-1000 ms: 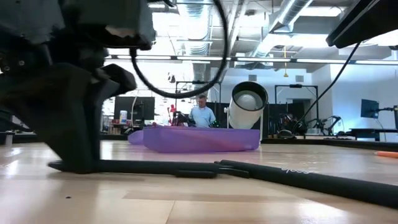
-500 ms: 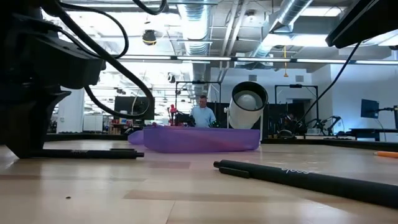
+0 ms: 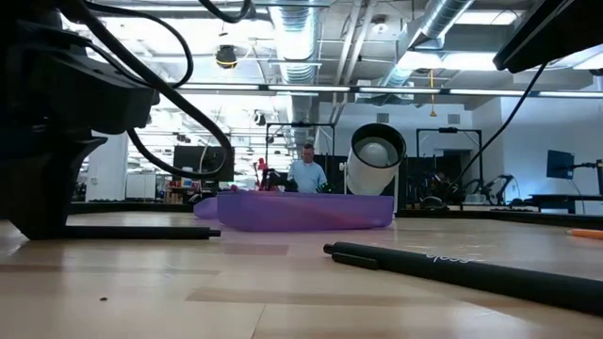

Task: Pick & place school supplies into a supply box
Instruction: Put the black pen into the purple supply box

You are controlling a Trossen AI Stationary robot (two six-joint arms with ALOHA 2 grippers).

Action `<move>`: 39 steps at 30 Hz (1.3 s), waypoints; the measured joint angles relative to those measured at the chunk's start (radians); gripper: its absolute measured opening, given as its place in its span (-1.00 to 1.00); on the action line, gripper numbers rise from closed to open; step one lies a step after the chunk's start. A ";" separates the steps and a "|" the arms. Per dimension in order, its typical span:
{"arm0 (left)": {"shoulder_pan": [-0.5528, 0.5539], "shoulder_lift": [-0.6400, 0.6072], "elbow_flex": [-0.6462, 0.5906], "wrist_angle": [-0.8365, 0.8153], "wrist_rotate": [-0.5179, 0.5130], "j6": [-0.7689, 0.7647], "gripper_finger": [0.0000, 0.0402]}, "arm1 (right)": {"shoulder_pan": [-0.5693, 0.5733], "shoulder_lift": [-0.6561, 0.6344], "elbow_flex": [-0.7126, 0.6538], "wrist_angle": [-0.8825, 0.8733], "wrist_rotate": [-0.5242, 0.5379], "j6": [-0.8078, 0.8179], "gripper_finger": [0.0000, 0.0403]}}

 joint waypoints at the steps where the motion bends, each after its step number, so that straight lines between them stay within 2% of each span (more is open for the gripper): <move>1: 0.003 0.000 0.000 0.003 0.000 0.000 -0.67 | 0.000 0.000 0.000 0.000 0.000 0.000 -0.41; 13: 0.025 -0.010 0.002 0.010 0.029 0.004 -0.67 | 0.000 0.000 0.000 0.000 0.000 0.000 -0.41; 21: 0.025 -0.092 0.000 0.010 0.019 -0.008 -0.67 | 0.000 0.000 0.000 0.000 0.000 0.000 -0.41; 26: 0.026 -0.106 0.001 0.030 -0.045 -0.004 -0.67 | 0.000 0.000 0.000 0.004 0.000 0.000 -0.41; 29: 0.038 -0.106 0.001 0.107 -0.092 0.033 -0.66 | 0.000 0.000 0.000 0.004 0.000 0.000 -0.41; 32: 0.056 -0.106 0.002 0.173 -0.105 0.071 -0.58 | 0.000 0.000 0.000 0.005 0.000 0.000 -0.41; 39: 0.091 -0.106 0.002 0.178 -0.117 0.077 -0.23 | 0.000 0.000 0.000 0.008 0.000 0.001 -0.41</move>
